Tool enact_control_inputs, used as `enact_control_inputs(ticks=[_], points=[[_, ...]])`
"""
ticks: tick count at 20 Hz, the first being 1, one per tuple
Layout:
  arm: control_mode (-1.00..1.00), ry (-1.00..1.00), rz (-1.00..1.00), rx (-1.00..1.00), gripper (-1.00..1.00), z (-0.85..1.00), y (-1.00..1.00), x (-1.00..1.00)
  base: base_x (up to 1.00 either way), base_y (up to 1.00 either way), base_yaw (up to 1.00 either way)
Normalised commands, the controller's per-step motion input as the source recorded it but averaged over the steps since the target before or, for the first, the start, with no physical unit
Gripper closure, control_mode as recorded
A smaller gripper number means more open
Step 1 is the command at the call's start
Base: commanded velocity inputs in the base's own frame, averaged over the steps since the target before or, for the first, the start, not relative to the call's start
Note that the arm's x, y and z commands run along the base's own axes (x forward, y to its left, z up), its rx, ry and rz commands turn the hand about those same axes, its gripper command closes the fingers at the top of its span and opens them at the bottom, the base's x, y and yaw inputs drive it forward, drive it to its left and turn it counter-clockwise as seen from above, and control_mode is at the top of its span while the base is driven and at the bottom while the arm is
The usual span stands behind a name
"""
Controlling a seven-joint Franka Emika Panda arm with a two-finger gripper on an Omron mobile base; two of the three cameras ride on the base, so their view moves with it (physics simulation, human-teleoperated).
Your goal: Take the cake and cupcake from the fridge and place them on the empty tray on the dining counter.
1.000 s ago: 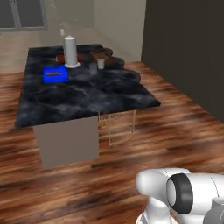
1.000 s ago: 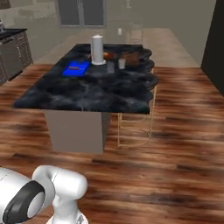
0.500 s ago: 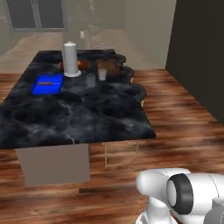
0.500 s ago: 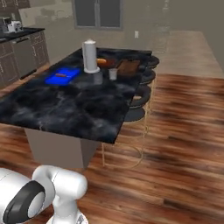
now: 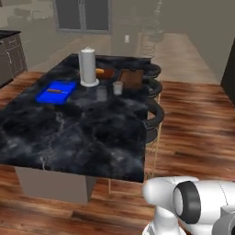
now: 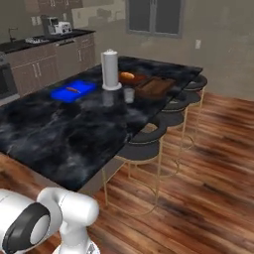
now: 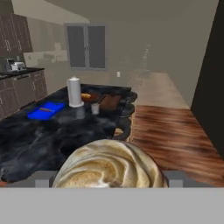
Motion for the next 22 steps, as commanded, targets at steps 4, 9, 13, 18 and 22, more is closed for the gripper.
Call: enact_control_inputs(ticks=[4, 9, 13, 18, 22], points=[[1.00, 0.00, 0.00, 0.00, 1.00, 0.00, 0.00, 0.00, 0.00, -0.90, 0.54], [1.00, 0.00, 0.00, 0.00, 1.00, 0.00, 0.00, 0.00, 0.00, -0.90, 0.53], [1.00, 0.00, 0.00, 0.00, 1.00, 0.00, 0.00, 0.00, 0.00, -1.00, 0.46], [1.00, 0.00, 0.00, 0.00, 1.00, 0.00, 0.00, 0.00, 0.00, -1.00, 0.45], [1.00, 0.00, 0.00, 0.00, 1.00, 0.00, 0.00, 0.00, 0.00, -1.00, 0.44]])
